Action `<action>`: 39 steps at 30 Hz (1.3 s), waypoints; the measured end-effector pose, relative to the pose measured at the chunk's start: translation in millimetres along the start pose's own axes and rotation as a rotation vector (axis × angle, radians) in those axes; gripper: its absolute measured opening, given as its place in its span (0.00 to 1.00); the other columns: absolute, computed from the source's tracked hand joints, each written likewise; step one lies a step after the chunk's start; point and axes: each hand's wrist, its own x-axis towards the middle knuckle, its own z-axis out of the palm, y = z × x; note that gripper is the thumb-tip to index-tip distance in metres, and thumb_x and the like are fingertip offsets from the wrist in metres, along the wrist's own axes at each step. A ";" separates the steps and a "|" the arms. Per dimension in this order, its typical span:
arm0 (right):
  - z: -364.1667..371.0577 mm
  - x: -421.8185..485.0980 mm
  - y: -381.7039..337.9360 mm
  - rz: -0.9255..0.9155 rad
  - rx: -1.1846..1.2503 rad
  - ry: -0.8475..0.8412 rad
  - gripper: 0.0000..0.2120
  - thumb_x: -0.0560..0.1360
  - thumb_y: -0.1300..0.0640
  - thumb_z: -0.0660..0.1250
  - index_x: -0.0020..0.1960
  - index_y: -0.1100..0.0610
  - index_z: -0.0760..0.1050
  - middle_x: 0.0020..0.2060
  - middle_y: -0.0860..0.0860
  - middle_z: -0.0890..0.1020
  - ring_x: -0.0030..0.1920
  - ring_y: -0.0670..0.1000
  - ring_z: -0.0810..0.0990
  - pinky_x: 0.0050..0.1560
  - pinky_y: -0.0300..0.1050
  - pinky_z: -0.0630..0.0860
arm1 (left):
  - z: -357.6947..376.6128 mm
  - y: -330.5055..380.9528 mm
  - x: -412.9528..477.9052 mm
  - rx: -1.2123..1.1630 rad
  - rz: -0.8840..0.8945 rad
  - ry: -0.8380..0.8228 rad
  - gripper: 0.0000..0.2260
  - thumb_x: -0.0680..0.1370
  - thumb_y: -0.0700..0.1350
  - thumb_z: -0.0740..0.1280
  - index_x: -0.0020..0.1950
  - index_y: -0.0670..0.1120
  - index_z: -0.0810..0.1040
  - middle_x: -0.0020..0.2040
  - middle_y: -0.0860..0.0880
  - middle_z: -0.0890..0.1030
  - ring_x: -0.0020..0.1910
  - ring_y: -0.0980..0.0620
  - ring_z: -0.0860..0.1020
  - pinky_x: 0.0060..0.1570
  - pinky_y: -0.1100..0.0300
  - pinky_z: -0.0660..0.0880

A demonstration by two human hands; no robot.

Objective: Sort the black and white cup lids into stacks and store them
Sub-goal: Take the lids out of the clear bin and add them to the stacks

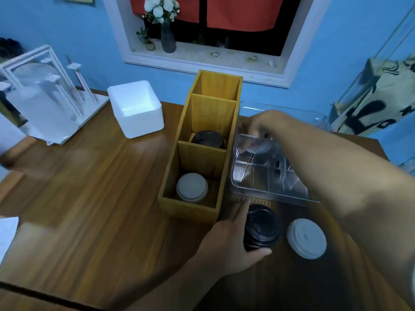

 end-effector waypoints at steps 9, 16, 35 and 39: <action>2.7 -11.2 21.0 -0.166 0.104 0.252 0.11 0.69 0.51 0.72 0.39 0.59 0.79 0.34 0.57 0.79 0.34 0.55 0.75 0.38 0.46 0.74 | -0.4 -1.5 0.6 0.010 0.017 0.010 0.52 0.71 0.67 0.74 0.83 0.54 0.44 0.82 0.56 0.55 0.76 0.57 0.64 0.71 0.66 0.61; 10.4 -35.0 37.2 -0.278 0.183 0.364 0.06 0.77 0.57 0.72 0.41 0.56 0.81 0.35 0.49 0.80 0.38 0.50 0.76 0.38 0.42 0.71 | 2.7 0.4 0.4 0.059 -0.028 -0.010 0.52 0.71 0.69 0.71 0.83 0.55 0.43 0.81 0.55 0.54 0.76 0.56 0.62 0.73 0.62 0.64; 39.5 -147.8 63.4 -0.372 0.378 0.805 0.12 0.74 0.51 0.75 0.35 0.51 0.76 0.33 0.45 0.79 0.35 0.45 0.75 0.38 0.41 0.69 | 3.2 4.6 -1.3 0.123 -0.061 0.018 0.51 0.71 0.69 0.72 0.83 0.52 0.47 0.82 0.52 0.57 0.78 0.53 0.61 0.71 0.64 0.57; 121.2 -207.2 60.9 -0.472 0.423 0.796 0.11 0.74 0.49 0.74 0.36 0.50 0.75 0.31 0.44 0.78 0.34 0.44 0.75 0.35 0.35 0.67 | 4.3 5.6 -0.8 0.133 -0.064 0.031 0.50 0.71 0.67 0.73 0.83 0.52 0.49 0.81 0.51 0.59 0.77 0.53 0.62 0.69 0.66 0.56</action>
